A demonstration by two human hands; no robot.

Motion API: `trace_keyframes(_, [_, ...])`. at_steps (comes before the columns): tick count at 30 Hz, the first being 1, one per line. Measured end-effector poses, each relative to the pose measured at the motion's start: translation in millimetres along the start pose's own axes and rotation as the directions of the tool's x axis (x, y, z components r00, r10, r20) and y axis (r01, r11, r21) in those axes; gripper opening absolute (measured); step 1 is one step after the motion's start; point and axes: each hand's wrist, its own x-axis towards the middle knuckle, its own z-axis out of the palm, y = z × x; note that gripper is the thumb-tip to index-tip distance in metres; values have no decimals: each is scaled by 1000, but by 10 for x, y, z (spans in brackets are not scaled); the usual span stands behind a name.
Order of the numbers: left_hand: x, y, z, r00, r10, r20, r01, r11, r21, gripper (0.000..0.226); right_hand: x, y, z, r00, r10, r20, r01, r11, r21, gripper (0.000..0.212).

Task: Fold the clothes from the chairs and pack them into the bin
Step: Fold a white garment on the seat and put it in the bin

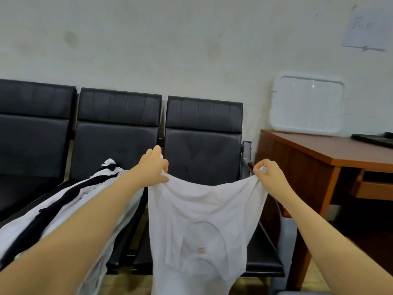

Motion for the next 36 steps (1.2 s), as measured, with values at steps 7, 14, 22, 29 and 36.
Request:
trace_keyframes(7, [-52,-25,379,953,-11,-304,6,1000,-17,28,-107,225,61,999,5,32,1,984,-177,23])
trace_keyframes(14, [-91,-17,640,925,-235,-300,171,959,-225,14,-74,317,185,986,110,127,-62,941,-334,14])
trace_keyframes(22, [-137,-228,794,941,-134,-311,129,991,-36,40,-120,464,275,993,1,121,53,896,-441,21])
trace_keyframes(29, [-269,-245,872,925,-67,-374,78,997,16,27,-218,463,232,999,-17,42,34,890,-455,19])
trace_keyframes(36, [-455,-107,904,773,-96,-627,54,995,-86,35,-384,446,207,998,-58,-36,52,988,-147,18])
